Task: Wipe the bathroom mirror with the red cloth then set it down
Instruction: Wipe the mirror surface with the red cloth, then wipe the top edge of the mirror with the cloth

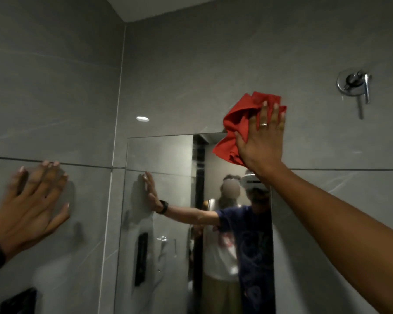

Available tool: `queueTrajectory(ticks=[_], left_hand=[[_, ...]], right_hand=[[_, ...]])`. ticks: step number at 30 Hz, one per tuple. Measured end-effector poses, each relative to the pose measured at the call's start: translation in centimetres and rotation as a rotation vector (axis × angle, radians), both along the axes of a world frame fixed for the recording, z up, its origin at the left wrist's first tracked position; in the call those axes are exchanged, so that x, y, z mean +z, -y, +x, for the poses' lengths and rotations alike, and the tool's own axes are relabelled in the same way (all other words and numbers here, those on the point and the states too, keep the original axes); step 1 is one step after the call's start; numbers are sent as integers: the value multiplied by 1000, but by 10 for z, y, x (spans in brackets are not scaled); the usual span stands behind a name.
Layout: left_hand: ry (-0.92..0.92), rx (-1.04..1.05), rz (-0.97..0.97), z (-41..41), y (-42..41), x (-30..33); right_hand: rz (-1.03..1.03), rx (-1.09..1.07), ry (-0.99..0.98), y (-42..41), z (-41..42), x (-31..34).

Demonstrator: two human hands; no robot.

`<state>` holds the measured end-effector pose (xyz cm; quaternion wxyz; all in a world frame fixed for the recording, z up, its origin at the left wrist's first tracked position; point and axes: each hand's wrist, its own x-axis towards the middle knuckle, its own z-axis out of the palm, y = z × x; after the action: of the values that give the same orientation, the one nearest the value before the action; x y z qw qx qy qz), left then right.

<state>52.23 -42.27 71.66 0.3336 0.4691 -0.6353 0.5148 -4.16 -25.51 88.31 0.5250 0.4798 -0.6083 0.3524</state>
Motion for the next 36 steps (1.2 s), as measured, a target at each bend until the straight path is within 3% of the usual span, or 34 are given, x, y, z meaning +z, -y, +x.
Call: queueTrajectory(ticks=[7,13,18,22,26,28,32,36], left_hand=[[50,-32,-113,-14,-28,-4],[26,-35,-92,-27,-57,0],[-178,-151,120,-75,-87,-14],[-229,-406,268,-200,-146,-48],[-235,-621,386,-317,-224,-68],[-368,-788,518,-355,-259,-86],[-724,-1108,811,-413,-341,-160],[-790,-1104,1000,-449,-389,-265]], right_hand=[[160,2,-275,35,76,9],[79,308,-308,2,110,-59],[214,283,-237,-46,85,-161],[396,249,-197,-82,67,-224],[400,320,-109,-118,46,-242],[406,400,26,-143,32,-257],[540,483,235,-205,-10,-313],[688,469,335,-262,-49,-400]])
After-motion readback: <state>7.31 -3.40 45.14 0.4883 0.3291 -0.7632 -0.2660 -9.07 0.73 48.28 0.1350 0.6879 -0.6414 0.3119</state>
